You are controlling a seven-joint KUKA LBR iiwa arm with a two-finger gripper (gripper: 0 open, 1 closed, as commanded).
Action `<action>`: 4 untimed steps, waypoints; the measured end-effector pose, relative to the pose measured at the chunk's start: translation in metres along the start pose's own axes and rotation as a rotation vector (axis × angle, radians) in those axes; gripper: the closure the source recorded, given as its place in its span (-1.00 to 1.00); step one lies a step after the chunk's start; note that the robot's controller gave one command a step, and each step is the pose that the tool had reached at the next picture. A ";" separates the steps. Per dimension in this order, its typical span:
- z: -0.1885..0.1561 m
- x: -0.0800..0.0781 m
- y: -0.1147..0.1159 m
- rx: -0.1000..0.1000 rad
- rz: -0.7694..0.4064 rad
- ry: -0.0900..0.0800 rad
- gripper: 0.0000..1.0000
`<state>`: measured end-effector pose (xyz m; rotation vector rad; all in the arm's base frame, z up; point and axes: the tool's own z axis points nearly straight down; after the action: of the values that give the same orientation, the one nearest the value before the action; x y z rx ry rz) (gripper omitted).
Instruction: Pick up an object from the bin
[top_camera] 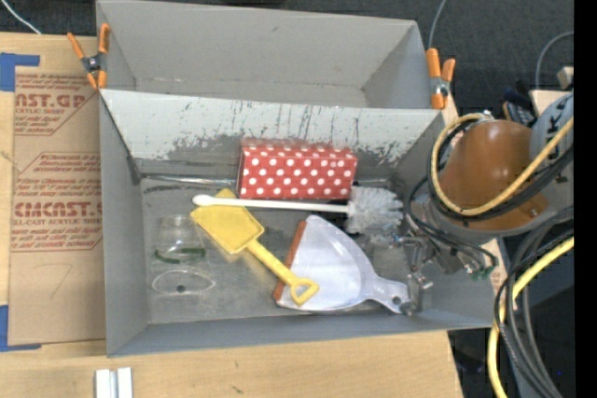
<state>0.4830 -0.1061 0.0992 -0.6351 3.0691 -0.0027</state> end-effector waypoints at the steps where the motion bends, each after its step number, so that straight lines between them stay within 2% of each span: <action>1: 0.027 0.000 -0.005 0.007 0.045 -0.013 -1.00; 2: 0.029 -0.074 -0.054 -0.001 0.047 0.002 1.00; 4: 0.025 -0.073 -0.053 -0.002 0.047 0.004 1.00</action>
Offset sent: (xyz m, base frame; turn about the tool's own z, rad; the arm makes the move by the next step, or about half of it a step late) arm 0.0891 -0.0205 -0.0292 0.0478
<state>0.5710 -0.1256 0.0744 -0.5644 3.0875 0.0000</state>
